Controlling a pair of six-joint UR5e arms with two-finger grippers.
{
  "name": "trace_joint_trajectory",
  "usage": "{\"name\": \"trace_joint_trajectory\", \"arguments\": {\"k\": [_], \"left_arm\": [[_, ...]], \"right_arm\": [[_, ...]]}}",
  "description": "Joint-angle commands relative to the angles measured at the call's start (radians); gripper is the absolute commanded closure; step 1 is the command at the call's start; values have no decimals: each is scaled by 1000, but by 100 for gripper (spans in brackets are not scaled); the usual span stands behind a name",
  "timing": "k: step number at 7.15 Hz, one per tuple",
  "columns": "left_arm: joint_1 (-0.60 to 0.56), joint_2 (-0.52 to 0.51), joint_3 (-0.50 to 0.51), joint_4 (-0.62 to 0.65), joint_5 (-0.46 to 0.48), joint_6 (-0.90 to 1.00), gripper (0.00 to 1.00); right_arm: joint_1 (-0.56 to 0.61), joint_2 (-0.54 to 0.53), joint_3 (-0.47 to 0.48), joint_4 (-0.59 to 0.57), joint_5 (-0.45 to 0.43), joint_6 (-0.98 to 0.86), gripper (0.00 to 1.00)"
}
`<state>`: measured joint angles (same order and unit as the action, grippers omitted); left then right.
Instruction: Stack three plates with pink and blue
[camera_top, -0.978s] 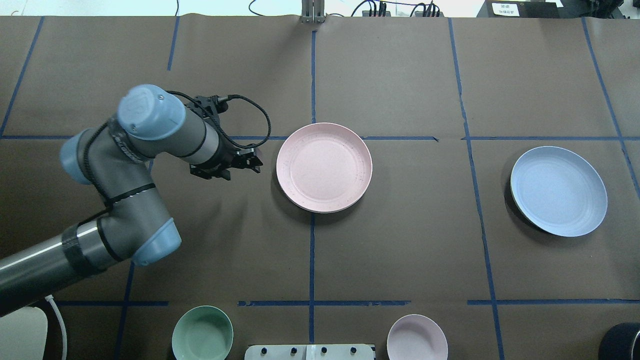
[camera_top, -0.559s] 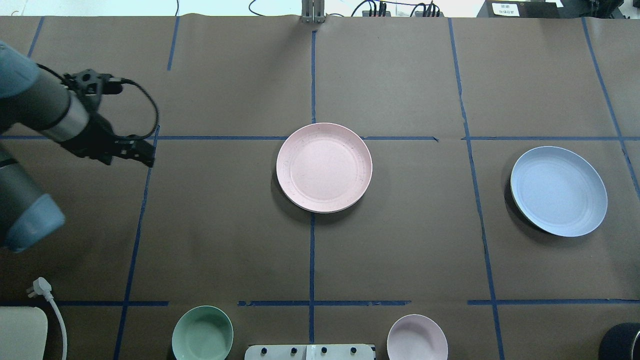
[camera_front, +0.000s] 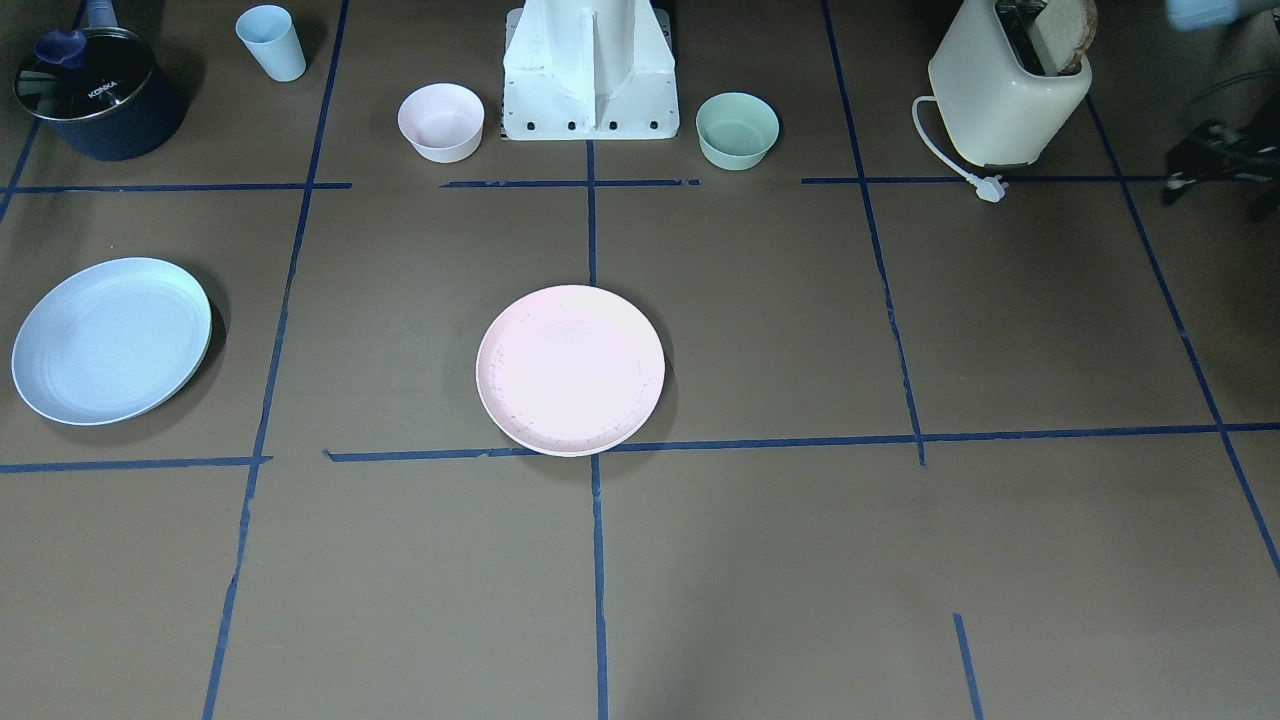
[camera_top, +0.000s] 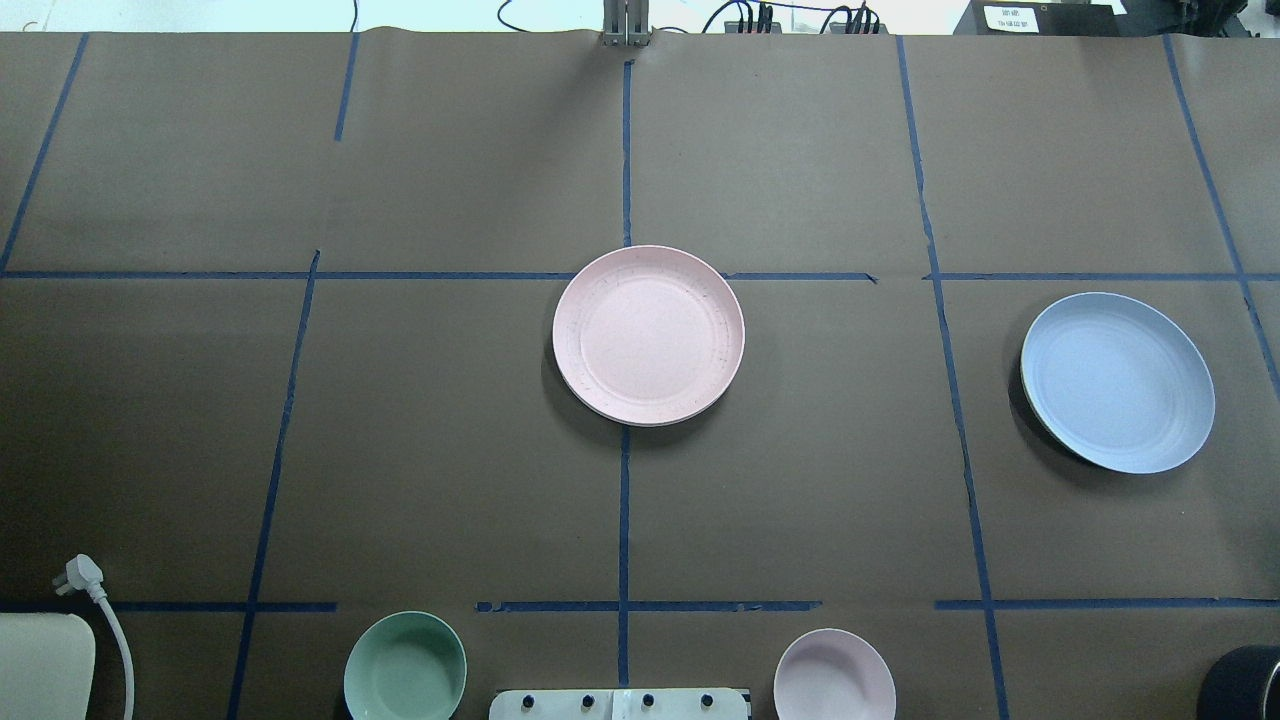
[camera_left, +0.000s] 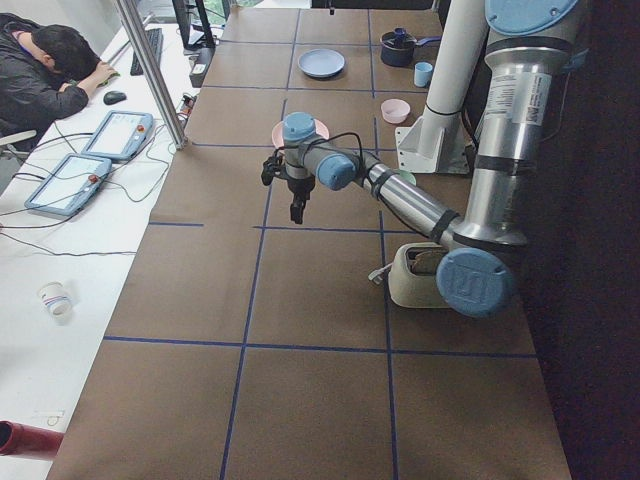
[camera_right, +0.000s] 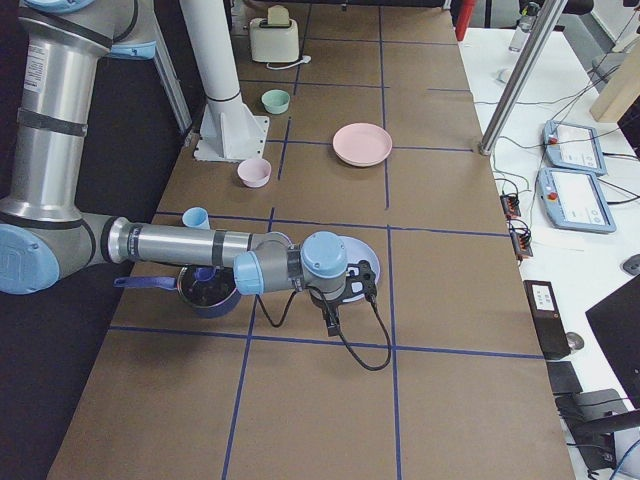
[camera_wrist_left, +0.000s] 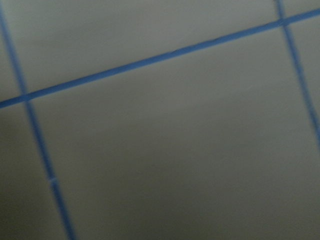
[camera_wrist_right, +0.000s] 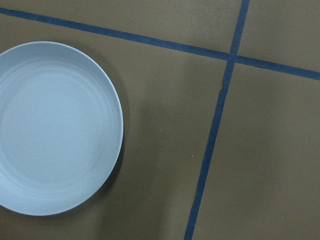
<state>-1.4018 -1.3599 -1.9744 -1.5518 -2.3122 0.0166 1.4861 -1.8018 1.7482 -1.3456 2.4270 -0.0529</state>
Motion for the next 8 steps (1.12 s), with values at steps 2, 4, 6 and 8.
{"name": "trace_joint_trajectory", "arguments": {"k": [2,4,6,8], "left_arm": [[-181,54,83,16,-65,167,0],[-180,54,83,16,-70,164,0],[-180,53,85,15,-70,163,0],[-180,51,85,15,-70,163,0]], "right_arm": [[-42,-7,11,35,0,125,0],[-179,-60,-18,362,-51,496,0],[-275,-51,-111,549,-86,676,4],[-329,-12,-143,562,-140,748,10]]}}
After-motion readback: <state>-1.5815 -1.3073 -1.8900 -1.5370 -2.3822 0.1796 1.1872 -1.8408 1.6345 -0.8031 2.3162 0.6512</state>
